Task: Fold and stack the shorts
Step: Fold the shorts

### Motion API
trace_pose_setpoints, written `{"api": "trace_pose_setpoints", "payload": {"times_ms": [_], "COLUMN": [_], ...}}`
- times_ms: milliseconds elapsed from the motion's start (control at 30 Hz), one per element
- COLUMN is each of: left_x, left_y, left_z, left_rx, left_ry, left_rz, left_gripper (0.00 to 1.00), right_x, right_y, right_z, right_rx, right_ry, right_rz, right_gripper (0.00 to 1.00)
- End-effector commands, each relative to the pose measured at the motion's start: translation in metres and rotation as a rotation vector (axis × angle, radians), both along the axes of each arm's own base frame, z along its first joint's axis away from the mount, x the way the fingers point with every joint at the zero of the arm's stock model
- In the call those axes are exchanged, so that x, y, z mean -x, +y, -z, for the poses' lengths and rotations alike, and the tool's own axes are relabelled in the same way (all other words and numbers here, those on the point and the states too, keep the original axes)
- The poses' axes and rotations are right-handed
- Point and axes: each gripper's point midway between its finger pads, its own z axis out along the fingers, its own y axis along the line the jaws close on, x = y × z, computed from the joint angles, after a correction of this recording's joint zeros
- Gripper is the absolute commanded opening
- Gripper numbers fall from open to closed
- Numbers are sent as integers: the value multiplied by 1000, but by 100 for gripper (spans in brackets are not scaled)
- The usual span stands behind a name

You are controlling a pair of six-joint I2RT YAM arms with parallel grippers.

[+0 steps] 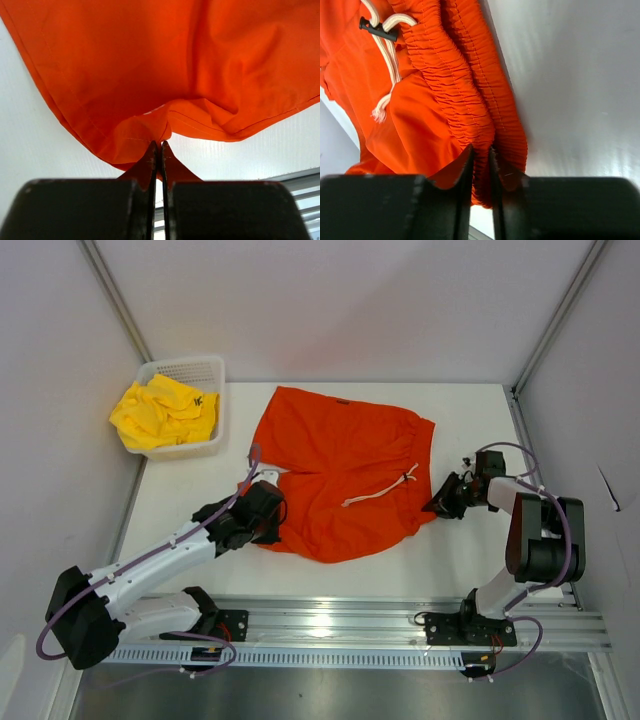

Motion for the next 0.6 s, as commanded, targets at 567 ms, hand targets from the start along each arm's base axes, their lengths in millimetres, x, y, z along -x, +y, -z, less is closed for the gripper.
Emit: {"api": "trace_pose_setpoints", "payload": {"times_ms": [567], "left_x": [-7], "left_y": [-10], "left_z": [-7], "left_rx": [74], "left_ry": [-28], "left_rz": [29], "left_gripper": [0], "right_x": [-104], "right_y": [-21], "right_z": [-5], "right_rx": [16], "right_ry": [-23], "right_rz": [112], "right_gripper": [0]}}
